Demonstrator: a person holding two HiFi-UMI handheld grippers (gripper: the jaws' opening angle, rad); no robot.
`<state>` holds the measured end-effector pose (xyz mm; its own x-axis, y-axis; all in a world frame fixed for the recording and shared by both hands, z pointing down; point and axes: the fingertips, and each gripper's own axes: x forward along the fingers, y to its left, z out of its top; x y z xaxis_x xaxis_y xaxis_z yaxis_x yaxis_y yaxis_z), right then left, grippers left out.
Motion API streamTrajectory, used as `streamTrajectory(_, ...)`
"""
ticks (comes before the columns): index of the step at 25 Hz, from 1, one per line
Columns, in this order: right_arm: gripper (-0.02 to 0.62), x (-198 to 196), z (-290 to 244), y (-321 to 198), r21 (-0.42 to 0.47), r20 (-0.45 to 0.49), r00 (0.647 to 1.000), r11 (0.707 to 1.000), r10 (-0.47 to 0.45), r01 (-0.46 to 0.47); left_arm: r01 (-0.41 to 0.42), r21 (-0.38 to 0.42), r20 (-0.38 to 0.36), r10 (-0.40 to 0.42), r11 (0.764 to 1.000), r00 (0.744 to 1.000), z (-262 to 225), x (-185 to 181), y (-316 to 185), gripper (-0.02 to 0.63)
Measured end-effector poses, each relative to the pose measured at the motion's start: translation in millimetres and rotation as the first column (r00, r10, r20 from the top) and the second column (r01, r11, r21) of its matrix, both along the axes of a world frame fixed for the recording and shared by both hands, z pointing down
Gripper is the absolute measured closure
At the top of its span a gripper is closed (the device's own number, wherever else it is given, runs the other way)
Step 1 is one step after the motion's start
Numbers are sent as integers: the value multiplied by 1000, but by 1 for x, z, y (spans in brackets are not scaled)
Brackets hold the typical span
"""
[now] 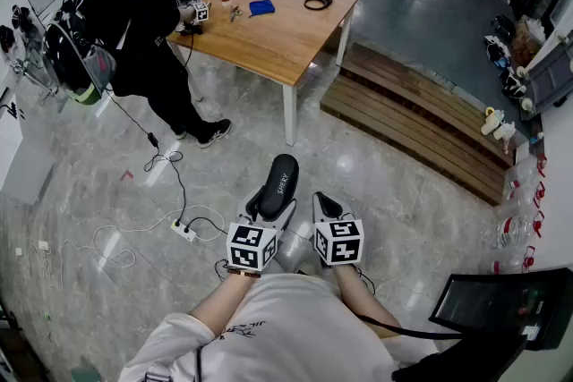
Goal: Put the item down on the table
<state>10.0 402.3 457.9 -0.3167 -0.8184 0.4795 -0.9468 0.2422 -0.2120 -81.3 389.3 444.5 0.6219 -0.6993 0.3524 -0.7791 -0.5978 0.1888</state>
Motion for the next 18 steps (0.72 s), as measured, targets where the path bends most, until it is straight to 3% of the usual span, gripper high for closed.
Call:
streamTrajectory(9,591,23,14,-46,-13,10,1000,1000,7,-7,-16,-16,-2,16,1000,1000,15,28,-50,268)
streamTrajectory(18,591,38,30,-209,-6,7,999,999,42,-42,-52,4,-6,52,999,999,29,43,-224,268)
